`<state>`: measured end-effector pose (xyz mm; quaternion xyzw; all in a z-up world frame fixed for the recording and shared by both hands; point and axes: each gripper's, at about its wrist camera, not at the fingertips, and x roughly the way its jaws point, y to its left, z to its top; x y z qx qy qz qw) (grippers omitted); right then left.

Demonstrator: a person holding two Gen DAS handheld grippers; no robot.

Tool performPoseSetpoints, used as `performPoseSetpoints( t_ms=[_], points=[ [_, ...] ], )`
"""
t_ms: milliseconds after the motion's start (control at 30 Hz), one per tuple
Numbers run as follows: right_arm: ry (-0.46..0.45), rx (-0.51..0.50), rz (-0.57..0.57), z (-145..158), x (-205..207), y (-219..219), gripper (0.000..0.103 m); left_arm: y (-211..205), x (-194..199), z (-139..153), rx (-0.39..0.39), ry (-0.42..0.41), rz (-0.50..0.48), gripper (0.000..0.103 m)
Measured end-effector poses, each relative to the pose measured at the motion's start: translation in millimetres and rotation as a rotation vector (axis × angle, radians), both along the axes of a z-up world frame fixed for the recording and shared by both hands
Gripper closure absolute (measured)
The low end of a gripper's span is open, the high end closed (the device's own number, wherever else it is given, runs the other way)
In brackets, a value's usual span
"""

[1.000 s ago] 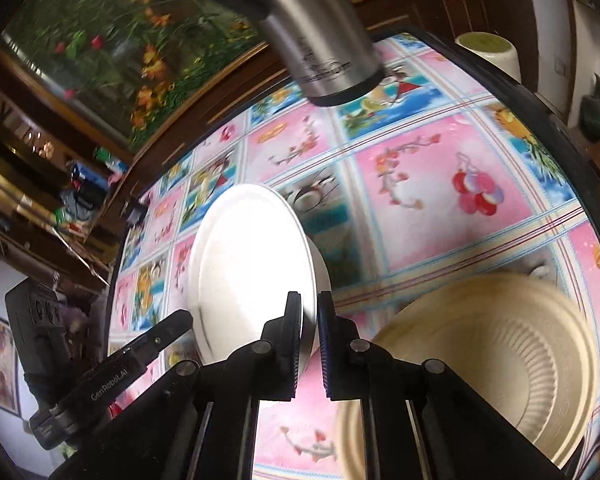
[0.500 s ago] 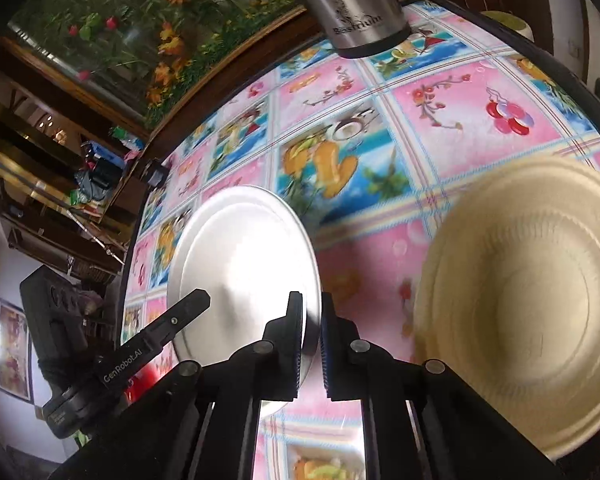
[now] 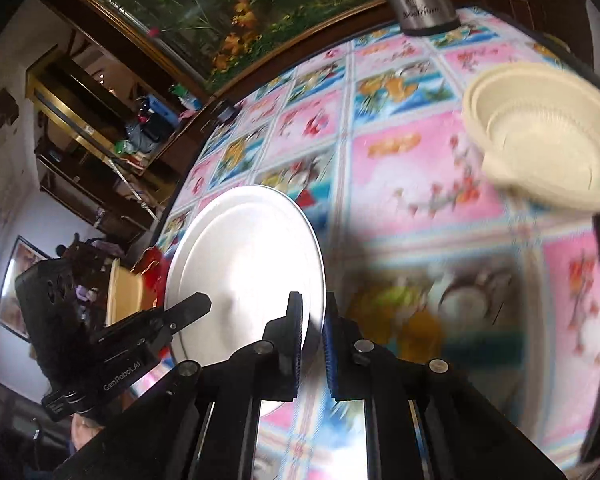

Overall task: Organize plates and bowls
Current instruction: 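Lift the white plate with the left gripper toward the plate stack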

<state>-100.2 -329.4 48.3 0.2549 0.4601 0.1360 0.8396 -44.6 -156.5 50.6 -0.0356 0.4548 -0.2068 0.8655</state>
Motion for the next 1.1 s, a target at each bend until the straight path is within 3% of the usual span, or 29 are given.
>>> performPoseSetpoints(
  t_ms=[167,467,633,867,967,1100],
  points=[
    [0.009,-0.008,0.006,-2.5,-9.4,14.3,0.091,10.1,-6.5,-7.0,-0.001,0.006,0.005,0.091],
    [-0.037,-0.119,-0.013,5.2,-18.6,28.4,0.083,15.6,-15.0,-11.1,0.018,-0.037,-0.002,0.09],
    [-0.043,-0.149,-0.003,1.6,-20.7,32.2,0.088,16.0,-15.9,-14.5,0.029,-0.046,0.01,0.064],
    [-0.072,-0.148,-0.027,3.0,-22.5,32.6,0.095,16.4,-23.1,-6.5,0.054,-0.136,0.02,0.064],
    [-0.067,-0.143,-0.03,1.8,-21.5,31.4,0.095,15.1,-22.2,-6.9,0.083,-0.158,0.011,0.085],
    [-0.061,-0.139,-0.008,-1.3,-20.7,34.9,0.089,7.3,-21.8,-13.3,0.103,-0.155,-0.014,0.088]
  ],
)
